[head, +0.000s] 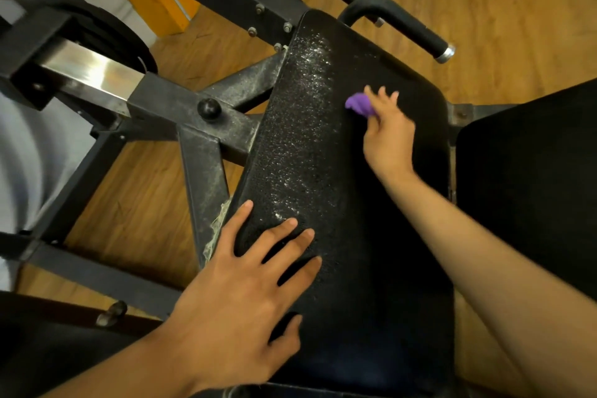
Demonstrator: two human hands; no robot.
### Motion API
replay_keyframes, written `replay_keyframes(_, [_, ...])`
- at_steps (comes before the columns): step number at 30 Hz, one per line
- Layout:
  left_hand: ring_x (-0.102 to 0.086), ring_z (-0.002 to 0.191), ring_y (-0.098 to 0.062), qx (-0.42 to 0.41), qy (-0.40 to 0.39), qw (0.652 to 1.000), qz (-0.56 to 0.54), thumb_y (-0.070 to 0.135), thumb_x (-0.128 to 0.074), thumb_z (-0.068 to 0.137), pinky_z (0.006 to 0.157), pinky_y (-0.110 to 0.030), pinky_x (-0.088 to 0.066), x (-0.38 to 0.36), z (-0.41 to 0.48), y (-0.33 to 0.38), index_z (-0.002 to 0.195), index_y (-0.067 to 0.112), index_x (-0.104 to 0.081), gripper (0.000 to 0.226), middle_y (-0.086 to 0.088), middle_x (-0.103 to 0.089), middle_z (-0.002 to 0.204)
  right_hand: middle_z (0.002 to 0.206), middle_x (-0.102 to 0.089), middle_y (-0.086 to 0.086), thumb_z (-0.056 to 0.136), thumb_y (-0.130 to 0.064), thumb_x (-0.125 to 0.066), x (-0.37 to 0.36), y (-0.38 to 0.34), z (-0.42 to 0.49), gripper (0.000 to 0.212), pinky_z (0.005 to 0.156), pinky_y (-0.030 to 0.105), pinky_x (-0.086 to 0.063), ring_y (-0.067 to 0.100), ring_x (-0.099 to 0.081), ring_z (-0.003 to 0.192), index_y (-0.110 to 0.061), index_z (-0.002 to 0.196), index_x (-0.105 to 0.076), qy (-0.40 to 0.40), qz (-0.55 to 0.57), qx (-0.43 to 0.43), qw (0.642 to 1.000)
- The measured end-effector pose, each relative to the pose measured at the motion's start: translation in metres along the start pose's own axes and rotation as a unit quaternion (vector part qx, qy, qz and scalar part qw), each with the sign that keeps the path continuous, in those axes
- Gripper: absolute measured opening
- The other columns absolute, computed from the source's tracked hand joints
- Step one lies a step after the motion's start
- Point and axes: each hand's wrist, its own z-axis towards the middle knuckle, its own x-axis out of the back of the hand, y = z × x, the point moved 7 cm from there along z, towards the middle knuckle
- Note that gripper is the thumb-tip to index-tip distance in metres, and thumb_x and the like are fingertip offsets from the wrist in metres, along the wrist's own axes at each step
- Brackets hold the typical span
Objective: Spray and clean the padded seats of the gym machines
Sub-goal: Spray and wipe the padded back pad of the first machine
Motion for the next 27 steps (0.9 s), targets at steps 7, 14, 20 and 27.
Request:
replay_keyframes(7, [-0.045,0.142,-0.028,-0.001,0.007,1.0,0.006,0.059,-0.061,0.075,0.115,-0.071,-0.023,-0.004,0.001,-0.002,0.136,0.027,-0.064,0.069,-0.005,-0.054,0.15,0.131,-0.062,-0.001,0.102,-0.008,-0.042,-0.004,0.006,0.115,0.036,0.118,0.036,-0.031,0.016,-0.052,0.131,-0.025,0.126,-0.064,0.071,-0.02,-0.083,0.994])
replay_keyframes(14, [-0.044,0.143,-0.028,0.002,-0.004,1.0,-0.001,0.057,-0.062,0.076,0.115,-0.071,-0.022,-0.002,-0.002,-0.002,0.137,0.025,-0.063,0.068,-0.005,-0.053,0.15,0.137,-0.06,-0.002,0.102,-0.014,-0.047,0.0,0.0,0.106,0.038,0.115,0.036,-0.037,0.017,-0.053,0.13,-0.027,0.135,-0.06,0.043,-0.045,-0.037,0.997])
replay_keyframes(20, [-0.048,0.14,-0.03,0.006,-0.006,1.0,0.016,0.059,-0.06,0.077,0.115,-0.071,-0.024,-0.001,-0.002,0.001,0.136,0.024,-0.065,0.069,-0.006,-0.055,0.148,0.15,-0.049,0.006,0.096,0.0,-0.053,0.005,-0.01,-0.051,0.051,0.121,0.038,-0.029,0.022,-0.038,0.144,-0.02,0.143,-0.055,-0.026,-0.015,0.123,0.992])
replay_keyframes(27, [-0.047,0.141,-0.03,0.003,-0.009,1.0,0.01,0.061,-0.06,0.076,0.115,-0.071,-0.024,0.0,-0.002,0.002,0.135,0.024,-0.065,0.07,-0.006,-0.056,0.147,0.158,-0.037,0.004,0.097,0.004,-0.054,0.015,-0.014,-0.143,0.057,0.124,0.034,-0.021,0.017,-0.024,0.151,-0.021,0.147,-0.048,-0.093,-0.008,0.143,0.985])
